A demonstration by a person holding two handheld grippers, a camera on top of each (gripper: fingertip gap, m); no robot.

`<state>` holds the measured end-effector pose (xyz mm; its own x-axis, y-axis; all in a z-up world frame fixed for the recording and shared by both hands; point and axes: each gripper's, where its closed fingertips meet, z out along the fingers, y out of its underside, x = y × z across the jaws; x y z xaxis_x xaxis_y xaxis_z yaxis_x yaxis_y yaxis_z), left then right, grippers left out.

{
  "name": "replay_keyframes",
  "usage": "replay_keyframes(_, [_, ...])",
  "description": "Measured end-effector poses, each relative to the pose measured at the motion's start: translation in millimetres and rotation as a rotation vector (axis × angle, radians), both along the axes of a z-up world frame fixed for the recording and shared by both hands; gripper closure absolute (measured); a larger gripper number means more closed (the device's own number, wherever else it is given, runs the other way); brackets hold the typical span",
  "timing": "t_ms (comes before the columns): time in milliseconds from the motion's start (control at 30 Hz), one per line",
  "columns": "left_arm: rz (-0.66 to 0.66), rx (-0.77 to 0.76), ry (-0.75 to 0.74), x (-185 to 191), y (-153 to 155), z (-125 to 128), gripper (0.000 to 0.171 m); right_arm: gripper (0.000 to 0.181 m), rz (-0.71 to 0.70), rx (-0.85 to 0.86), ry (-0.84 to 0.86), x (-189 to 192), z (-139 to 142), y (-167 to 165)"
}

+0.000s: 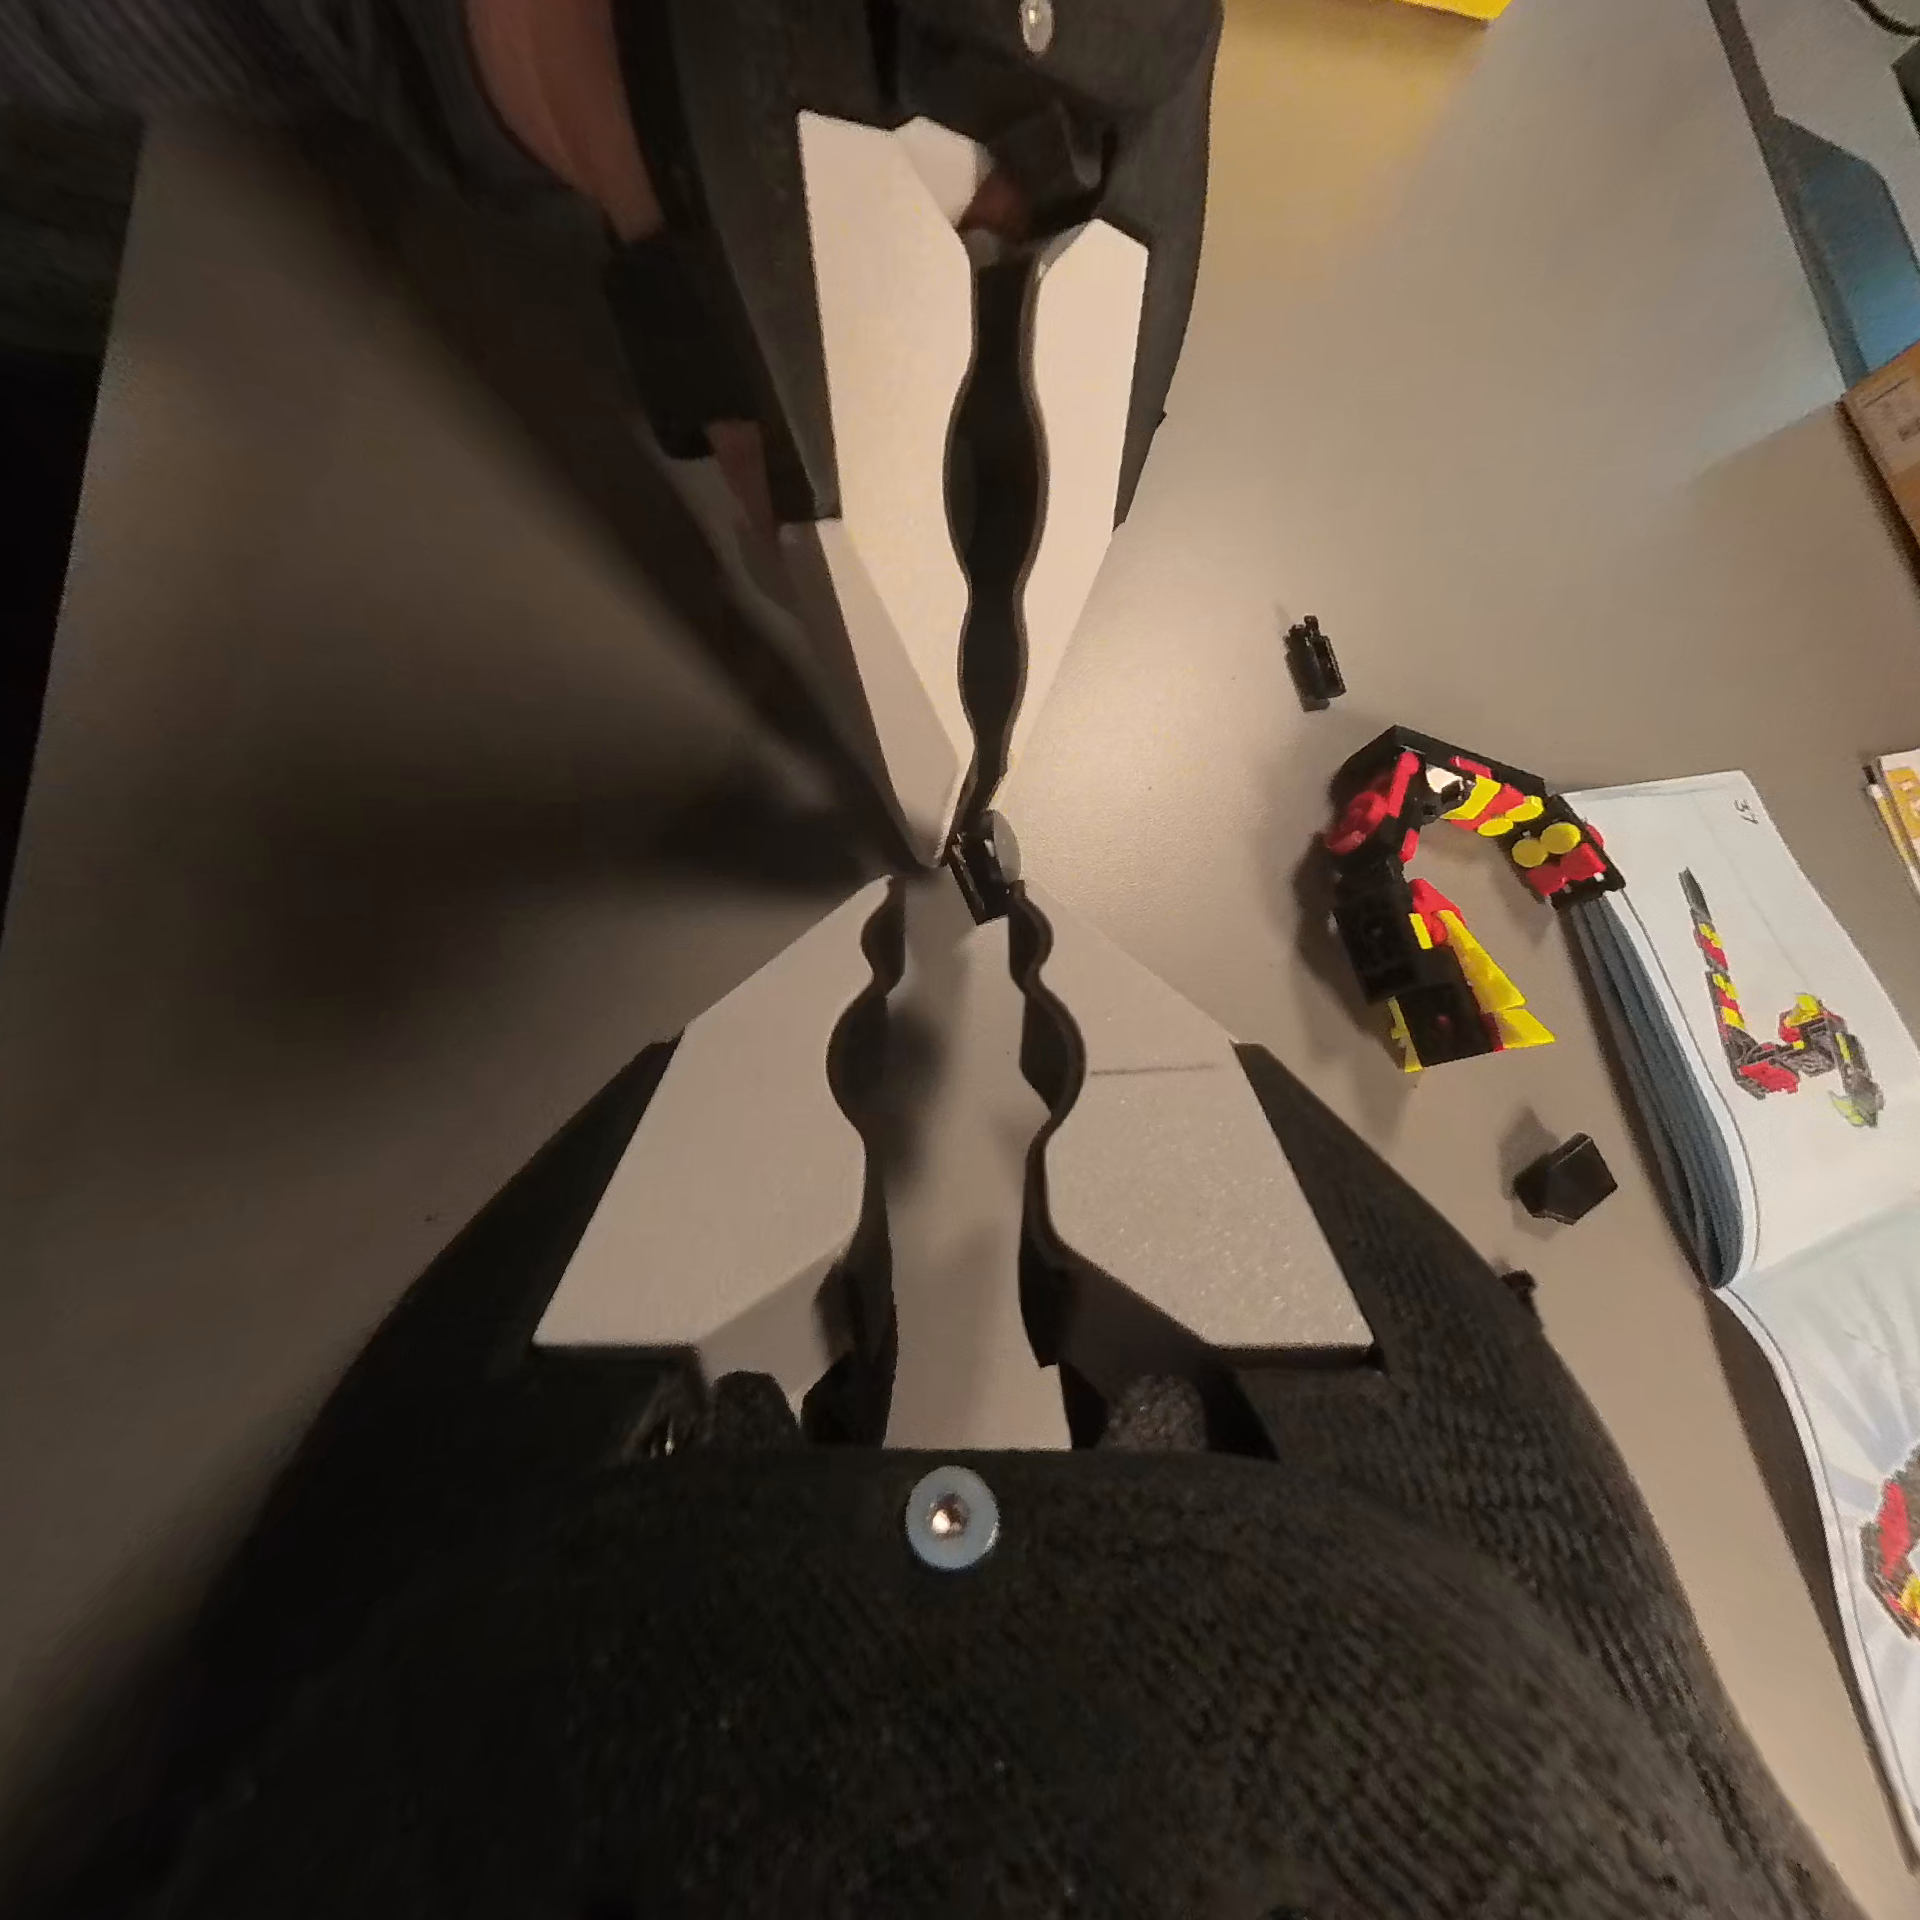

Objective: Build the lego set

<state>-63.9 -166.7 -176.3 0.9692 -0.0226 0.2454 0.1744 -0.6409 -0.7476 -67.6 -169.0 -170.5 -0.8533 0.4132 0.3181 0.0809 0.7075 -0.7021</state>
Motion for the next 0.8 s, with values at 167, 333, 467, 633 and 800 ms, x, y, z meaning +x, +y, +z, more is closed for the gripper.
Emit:
replay_keyframes(167, [-0.002, -0.001, 0.004, 0, -1, 0, 0.169, 0.163, 0.045, 0.052, 0.029, 2, 0, 3])
replay_keyframes(333, [0.009, -0.004, -0.004, -1, -5, 0, 0.169, 0.152, 0.052, 0.056, 0.027, -1, -1, 3])
replay_keyframes(467, [0.021, -0.012, -0.006, -2, -10, -1, 0.169, 0.149, 0.016, 0.032, -0.018, -7, -2, 5])
replay_keyframes(633, [0.027, -0.014, -0.009, -4, -14, -1, 0.169, 0.159, -0.161, -0.104, -0.194, -22, 0, 17])
replay_keyframes(800, [0.042, -0.045, 0.010, -6, -16, -3, 0.169, 0.164, -0.234, -0.169, -0.315, -29, 3, 18])
